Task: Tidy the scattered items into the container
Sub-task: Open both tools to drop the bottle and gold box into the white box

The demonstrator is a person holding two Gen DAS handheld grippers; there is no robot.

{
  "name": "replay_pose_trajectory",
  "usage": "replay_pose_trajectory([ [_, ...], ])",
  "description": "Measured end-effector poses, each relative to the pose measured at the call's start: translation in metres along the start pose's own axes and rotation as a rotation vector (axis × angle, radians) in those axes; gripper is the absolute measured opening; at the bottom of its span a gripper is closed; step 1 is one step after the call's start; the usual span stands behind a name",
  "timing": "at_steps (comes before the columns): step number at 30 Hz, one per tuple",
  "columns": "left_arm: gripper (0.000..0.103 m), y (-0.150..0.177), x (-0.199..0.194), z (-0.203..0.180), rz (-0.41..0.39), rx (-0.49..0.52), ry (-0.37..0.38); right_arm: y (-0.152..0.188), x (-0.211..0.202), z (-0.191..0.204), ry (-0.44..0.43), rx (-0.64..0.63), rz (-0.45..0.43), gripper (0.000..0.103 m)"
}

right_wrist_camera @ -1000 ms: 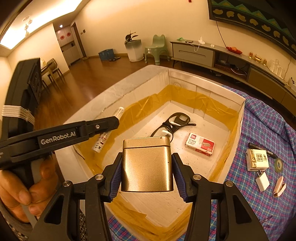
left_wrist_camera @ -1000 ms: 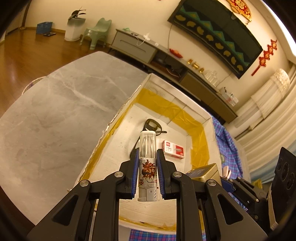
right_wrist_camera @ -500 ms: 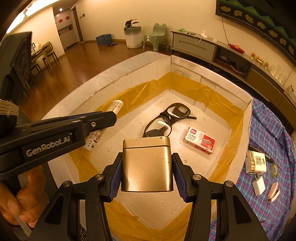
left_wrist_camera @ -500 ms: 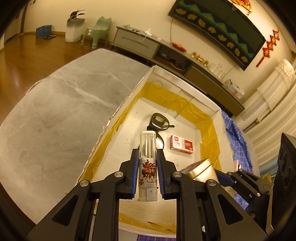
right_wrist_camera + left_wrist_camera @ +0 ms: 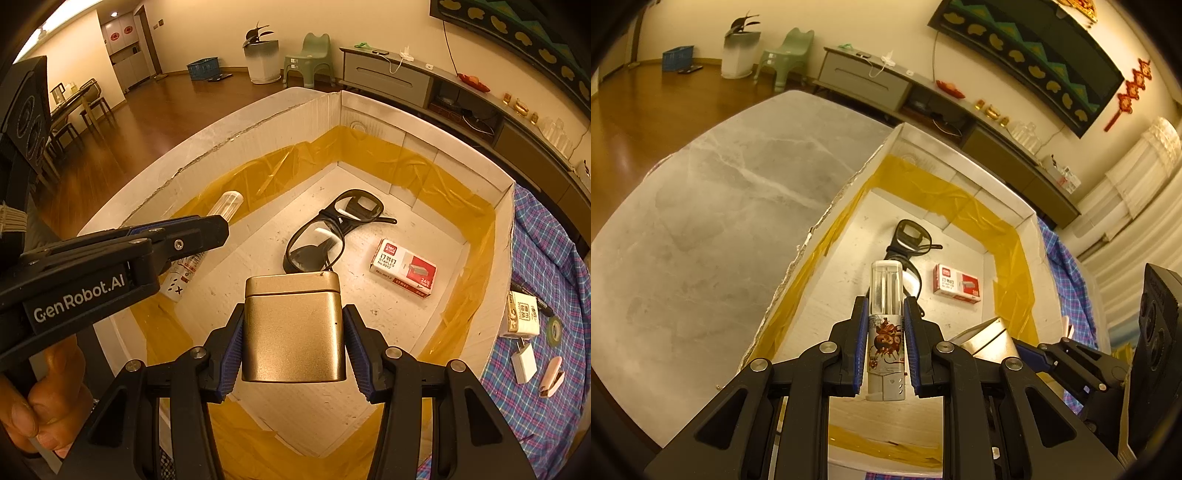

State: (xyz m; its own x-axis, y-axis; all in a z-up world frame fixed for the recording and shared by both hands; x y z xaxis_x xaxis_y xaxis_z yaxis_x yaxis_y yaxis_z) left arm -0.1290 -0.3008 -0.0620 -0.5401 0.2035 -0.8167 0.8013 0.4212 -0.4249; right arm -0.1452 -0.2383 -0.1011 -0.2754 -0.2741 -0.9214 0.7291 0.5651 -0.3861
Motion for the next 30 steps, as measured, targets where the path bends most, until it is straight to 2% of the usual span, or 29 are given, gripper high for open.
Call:
replay_pose_trajectory([
  [4, 0.020, 0.000, 0.000, 0.003, 0.001, -0.014, -0.006, 0.000, -0.001, 0.002, -0.010, 0.003, 0.004, 0.052],
  [9, 0.027, -0.001, -0.001, 0.004, 0.002, -0.030, -0.002, -0.001, -0.006, 0.002, -0.020, 0.007, -0.005, 0.052],
  [15, 0.028, -0.001, -0.014, -0.011, -0.029, 0.002, 0.004, 0.001, -0.027, 0.000, -0.073, 0.030, -0.059, 0.052],
  [24, 0.028, 0.011, -0.039, -0.064, -0.099, 0.131, 0.042, 0.028, -0.098, -0.012, -0.142, -0.023, -0.352, 0.053],
  [27, 0.028, 0.017, -0.049, -0.090, -0.150, 0.204, 0.040, 0.046, -0.117, -0.026, -0.148, -0.030, -0.436, 0.059],
  [30, 0.028, 0.026, -0.056, -0.120, -0.182, 0.278, 0.052, 0.062, -0.132, -0.049, -0.159, -0.012, -0.489, 0.060],
])
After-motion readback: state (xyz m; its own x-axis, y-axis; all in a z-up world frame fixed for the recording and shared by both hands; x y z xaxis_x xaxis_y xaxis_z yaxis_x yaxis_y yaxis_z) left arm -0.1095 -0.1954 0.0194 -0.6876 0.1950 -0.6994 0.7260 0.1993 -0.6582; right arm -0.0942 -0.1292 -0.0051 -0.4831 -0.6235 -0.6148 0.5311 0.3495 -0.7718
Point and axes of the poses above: each gripper's, at about its wrist camera, not at the fingertips, and x roughly the way its jaws point, z to its left, y to its underside, the point moved 7 cm from there along x, roughly the way its jaws point, and after that the axes turned 8 degrees about z, right-handed, at the moved point
